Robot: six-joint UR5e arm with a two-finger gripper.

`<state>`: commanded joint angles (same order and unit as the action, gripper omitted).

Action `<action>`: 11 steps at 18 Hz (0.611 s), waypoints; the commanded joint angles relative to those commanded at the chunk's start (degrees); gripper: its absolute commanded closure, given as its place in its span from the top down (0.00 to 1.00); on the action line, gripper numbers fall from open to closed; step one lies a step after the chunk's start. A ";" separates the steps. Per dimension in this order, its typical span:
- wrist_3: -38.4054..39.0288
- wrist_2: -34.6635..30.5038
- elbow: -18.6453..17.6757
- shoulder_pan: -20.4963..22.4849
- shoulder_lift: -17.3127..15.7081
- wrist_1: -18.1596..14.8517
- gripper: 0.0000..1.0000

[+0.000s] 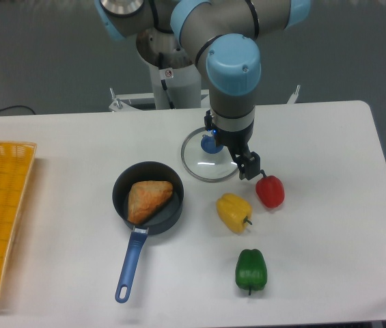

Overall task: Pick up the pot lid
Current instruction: 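Move the gripper down and back over the blue knob of the glass lid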

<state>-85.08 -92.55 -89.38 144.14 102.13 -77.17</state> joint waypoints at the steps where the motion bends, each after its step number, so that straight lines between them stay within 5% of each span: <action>1: 0.00 0.00 -0.17 -0.09 0.00 0.00 1.00; 11: 0.70 -0.17 -1.67 -0.79 0.35 0.53 1.00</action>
<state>-84.37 -92.72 -91.05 143.35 102.48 -76.64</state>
